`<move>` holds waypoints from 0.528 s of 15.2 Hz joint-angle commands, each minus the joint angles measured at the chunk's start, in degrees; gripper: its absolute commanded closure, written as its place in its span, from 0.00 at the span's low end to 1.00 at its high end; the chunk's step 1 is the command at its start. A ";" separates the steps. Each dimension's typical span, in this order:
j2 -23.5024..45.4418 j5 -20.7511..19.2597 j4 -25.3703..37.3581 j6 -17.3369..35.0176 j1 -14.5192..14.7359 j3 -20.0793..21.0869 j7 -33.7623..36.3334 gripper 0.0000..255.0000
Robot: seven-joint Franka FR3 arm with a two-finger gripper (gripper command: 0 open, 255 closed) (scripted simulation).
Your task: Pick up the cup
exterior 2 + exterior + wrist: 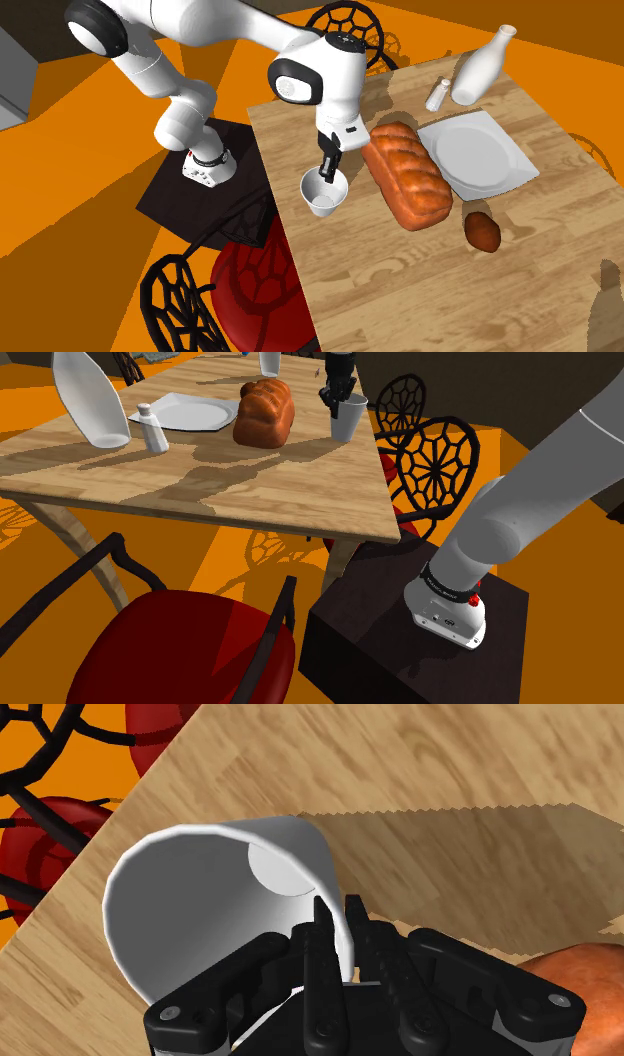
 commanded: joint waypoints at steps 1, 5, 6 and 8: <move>-0.01 0.00 0.01 0.01 0.00 0.00 0.00 1.00; -0.26 0.13 1.28 -1.51 0.06 0.09 -0.26 1.00; -0.31 0.19 2.00 -2.26 0.08 0.12 -0.41 1.00; -0.39 0.32 3.44 -3.76 0.11 0.18 -0.72 1.00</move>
